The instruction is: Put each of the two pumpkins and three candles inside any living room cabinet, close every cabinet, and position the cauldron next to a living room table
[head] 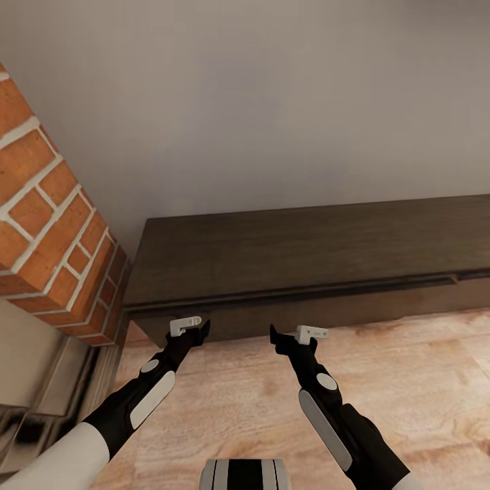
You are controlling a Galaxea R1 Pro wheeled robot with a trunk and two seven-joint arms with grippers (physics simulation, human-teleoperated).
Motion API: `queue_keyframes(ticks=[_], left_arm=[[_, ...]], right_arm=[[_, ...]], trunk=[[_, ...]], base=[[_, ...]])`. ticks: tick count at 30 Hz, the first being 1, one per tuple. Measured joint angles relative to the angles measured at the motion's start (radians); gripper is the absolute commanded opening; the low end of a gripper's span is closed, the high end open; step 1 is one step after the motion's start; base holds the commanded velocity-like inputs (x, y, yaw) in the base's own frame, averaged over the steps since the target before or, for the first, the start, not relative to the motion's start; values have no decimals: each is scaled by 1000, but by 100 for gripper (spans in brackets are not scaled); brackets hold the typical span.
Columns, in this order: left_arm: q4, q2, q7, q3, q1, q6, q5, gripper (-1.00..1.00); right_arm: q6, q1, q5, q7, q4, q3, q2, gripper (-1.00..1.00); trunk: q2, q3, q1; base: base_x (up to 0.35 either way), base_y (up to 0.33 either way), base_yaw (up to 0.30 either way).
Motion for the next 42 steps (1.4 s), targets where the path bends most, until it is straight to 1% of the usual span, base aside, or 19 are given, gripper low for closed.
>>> queue_keyframes(ticks=[19,24,41,42], left_arm=[[1,0,0,1,0,0,-1,100],[1,0,0,-1,0,-1,-1,100],[1,0,0,-2,0,-1,-1,100],[1,0,0,-2,0,-1,-1,100]], right_arm=[[0,0,-1,0,0,0,0,100],[0,0,-1,0,0,0,0,100],[4,0,5,-1,0,2,1,100],[5,0,5,-1,0,2,2,100]], trunk=[[0,0,0],[0,0,1],[0,0,1],[0,0,1]], base=[[12,0,0],[-225,0,0],[-323,0,0],[0,0,0]])
